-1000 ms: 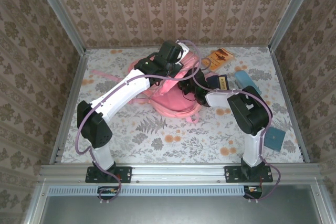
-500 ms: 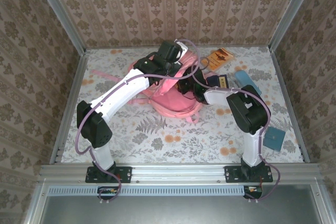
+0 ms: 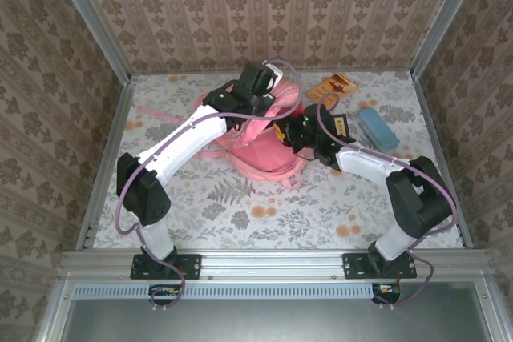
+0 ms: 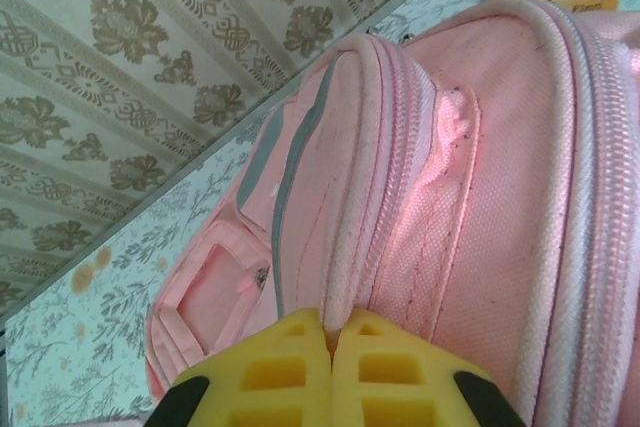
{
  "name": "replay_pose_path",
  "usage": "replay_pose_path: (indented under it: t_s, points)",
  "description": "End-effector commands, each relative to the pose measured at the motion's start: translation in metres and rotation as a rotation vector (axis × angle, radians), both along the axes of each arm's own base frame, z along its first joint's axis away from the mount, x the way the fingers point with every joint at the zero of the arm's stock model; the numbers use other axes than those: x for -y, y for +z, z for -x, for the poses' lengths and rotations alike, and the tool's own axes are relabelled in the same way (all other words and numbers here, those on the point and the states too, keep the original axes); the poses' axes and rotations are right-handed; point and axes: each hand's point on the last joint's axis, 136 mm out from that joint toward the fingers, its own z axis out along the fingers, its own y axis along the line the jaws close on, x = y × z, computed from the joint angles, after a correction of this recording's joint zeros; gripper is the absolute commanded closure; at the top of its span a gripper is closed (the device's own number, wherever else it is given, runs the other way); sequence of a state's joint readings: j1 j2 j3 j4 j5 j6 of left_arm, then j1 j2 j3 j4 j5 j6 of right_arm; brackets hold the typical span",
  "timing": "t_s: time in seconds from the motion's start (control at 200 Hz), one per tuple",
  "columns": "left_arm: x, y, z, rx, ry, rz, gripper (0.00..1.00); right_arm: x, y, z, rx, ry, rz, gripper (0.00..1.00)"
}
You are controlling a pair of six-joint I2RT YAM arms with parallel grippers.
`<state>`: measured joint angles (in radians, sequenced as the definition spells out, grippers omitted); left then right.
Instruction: Pack books, pencil case, and school supplies into a backpack
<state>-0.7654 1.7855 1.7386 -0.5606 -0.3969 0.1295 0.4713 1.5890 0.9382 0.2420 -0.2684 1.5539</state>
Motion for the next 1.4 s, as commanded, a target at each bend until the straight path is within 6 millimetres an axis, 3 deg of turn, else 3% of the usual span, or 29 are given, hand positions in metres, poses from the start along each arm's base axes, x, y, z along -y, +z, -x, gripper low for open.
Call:
replay_pose_path:
  t_s: [0.0,0.08,0.175,0.335,0.475,0.595,0.71,0.91,1.165,1.395]
  points:
    - [-0.043,0.033,-0.014,0.115,0.157,0.038,1.00,0.004,0.008,0.034,0.019,0.195,0.144,0.72]
    - [-0.064,0.025,-0.010,0.097,0.201,0.034,1.00,0.015,0.003,0.055,0.018,0.294,0.275,0.67]
    - [-0.084,0.011,0.000,0.069,0.239,0.033,1.00,0.047,-0.013,0.072,0.009,0.324,0.459,0.56]
    - [-0.095,-0.017,0.025,-0.022,0.240,0.066,0.98,0.098,-0.023,0.068,-0.002,0.284,0.652,0.37]
    - [-0.087,-0.041,0.050,-0.151,0.191,0.148,0.78,0.124,-0.037,0.040,-0.043,0.291,0.816,0.27]
    - [-0.082,-0.049,0.065,-0.223,0.211,0.265,0.37,0.139,-0.057,0.014,-0.118,0.316,0.941,0.23]
    - [-0.080,-0.045,0.071,-0.230,0.216,0.343,0.17,0.145,-0.072,-0.009,-0.178,0.338,0.985,0.22]
    - [-0.093,-0.040,0.071,-0.221,0.269,0.369,0.00,0.143,-0.102,-0.032,-0.252,0.408,1.017,0.22]
    - [-0.101,-0.043,0.067,-0.257,0.338,0.424,0.00,0.134,-0.133,-0.030,-0.322,0.461,0.968,0.21]
    - [-0.096,-0.049,0.062,-0.307,0.358,0.463,0.00,0.128,-0.148,0.003,-0.362,0.494,0.906,0.22]
